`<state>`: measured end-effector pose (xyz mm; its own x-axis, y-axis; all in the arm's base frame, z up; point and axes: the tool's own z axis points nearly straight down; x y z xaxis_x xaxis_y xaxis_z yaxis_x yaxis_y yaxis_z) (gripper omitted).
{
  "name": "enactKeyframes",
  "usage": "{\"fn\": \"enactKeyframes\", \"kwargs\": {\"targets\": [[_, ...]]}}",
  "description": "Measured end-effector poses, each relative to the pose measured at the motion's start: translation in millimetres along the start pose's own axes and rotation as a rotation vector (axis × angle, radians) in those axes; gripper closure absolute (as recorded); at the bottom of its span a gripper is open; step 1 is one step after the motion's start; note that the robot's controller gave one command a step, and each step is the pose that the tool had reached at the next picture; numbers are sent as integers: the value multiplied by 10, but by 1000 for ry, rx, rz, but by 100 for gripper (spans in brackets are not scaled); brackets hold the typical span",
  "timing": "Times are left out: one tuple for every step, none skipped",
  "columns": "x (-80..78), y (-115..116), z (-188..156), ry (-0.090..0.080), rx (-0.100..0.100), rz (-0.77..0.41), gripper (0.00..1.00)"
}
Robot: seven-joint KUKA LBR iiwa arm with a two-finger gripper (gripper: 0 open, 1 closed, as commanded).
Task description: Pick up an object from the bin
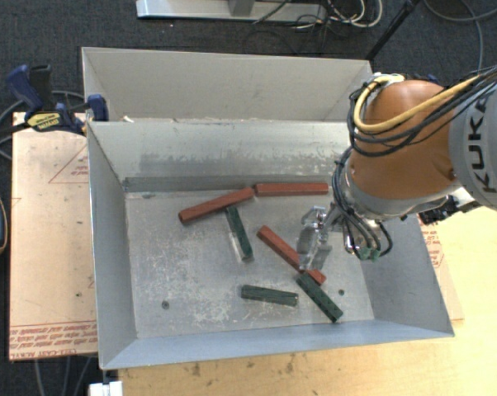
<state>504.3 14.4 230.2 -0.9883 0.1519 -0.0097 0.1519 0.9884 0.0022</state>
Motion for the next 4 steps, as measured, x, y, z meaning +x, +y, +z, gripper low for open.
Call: {"fn": "enactKeyframes", "kwargs": {"targets": [[8, 0, 45, 8, 1, 0, 0], [279, 13, 1384, 14, 2, -20, 0], [263, 14, 1346, 10, 1, -20, 100], [261, 15, 1345, 9, 1, -20, 0]]}}
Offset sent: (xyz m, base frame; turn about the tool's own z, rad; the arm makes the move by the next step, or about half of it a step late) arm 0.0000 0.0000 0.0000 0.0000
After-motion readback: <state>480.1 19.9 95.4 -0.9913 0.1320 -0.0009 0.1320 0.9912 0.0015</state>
